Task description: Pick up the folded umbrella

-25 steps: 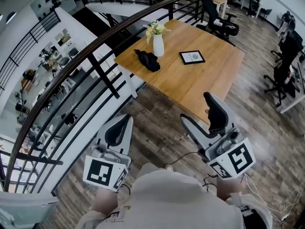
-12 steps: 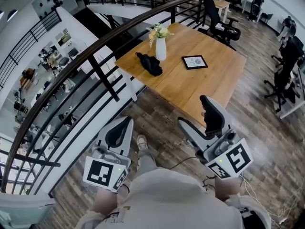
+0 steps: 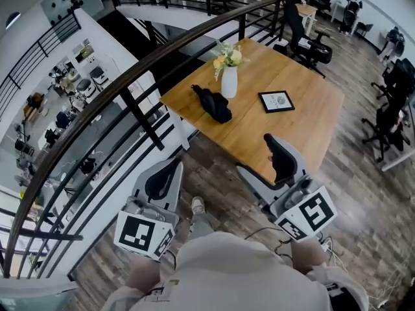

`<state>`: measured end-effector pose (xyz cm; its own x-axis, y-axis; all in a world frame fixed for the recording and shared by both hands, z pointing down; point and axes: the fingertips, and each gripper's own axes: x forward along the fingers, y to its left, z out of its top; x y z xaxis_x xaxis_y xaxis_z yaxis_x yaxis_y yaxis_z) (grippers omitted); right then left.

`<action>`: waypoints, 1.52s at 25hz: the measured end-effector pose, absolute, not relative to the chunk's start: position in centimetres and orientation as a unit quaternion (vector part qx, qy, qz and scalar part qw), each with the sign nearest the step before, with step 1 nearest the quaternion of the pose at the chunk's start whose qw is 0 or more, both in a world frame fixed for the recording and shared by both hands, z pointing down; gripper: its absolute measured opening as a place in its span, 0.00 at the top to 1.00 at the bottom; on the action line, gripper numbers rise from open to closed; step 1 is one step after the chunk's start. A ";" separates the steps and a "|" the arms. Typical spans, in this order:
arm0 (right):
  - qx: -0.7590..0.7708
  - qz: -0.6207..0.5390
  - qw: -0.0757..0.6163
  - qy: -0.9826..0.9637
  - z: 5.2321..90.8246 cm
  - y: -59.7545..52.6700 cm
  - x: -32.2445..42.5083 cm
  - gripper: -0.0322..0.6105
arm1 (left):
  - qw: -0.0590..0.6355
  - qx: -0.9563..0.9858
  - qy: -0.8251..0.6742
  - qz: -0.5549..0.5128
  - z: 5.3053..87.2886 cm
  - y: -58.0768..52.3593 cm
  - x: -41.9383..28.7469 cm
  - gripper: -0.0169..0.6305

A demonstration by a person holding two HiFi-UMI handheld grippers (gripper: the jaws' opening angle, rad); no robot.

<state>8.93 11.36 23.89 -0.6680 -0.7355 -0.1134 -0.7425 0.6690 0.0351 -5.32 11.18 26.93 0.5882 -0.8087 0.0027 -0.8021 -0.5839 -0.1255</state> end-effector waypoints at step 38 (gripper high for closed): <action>-0.400 -0.121 -0.202 0.886 42.7 -35.2 -2.1 0.40 | -0.067 -0.889 0.440 -0.107 38.1 -30.2 -16.0 0.95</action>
<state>-2.10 -35.24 42.67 -0.5993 -0.6591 0.4543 -0.7569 0.6513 -0.0536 -15.99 -30.16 38.07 0.5895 -0.7683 0.2495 -0.7970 -0.6035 0.0249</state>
